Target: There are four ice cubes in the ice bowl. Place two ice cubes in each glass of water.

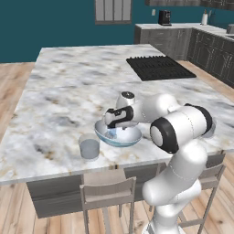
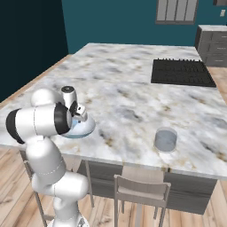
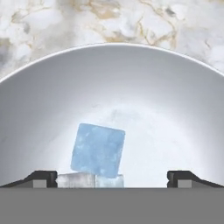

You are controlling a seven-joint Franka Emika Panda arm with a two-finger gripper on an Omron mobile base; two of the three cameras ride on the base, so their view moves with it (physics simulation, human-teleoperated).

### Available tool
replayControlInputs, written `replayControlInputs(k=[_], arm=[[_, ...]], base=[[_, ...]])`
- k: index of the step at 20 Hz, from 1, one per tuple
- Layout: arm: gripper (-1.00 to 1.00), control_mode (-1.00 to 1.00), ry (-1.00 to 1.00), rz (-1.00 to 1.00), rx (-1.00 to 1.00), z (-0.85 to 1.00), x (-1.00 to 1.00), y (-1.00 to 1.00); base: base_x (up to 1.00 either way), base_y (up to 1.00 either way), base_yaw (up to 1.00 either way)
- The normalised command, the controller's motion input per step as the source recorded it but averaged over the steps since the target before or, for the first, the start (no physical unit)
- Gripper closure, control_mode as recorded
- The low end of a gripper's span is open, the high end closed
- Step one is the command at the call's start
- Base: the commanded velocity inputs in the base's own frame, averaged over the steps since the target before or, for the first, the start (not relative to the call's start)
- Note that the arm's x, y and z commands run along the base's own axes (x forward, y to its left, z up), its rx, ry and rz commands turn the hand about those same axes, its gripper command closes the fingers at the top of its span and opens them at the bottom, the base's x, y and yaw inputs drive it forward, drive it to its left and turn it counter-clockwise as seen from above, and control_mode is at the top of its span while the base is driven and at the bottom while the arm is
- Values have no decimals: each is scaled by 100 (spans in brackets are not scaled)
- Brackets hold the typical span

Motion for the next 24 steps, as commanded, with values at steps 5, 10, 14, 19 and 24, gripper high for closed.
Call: replayControlInputs(k=[5, 10, 14, 19, 24], arm=[[-100, -100, 0, 5, 0, -12, 13, 11], [-100, -100, 0, 0, 0, -2, 0, 27], [-100, -100, 0, -1, 0, -11, 0, 18], [-100, -100, 0, -5, 0, -23, 1, 0], [-100, -100, 0, -7, 0, -17, 4, 0]], base=[[0, 0, 0], [0, 0, 0], [0, 0, 0], [0, 0, 0], [0, 0, 0]])
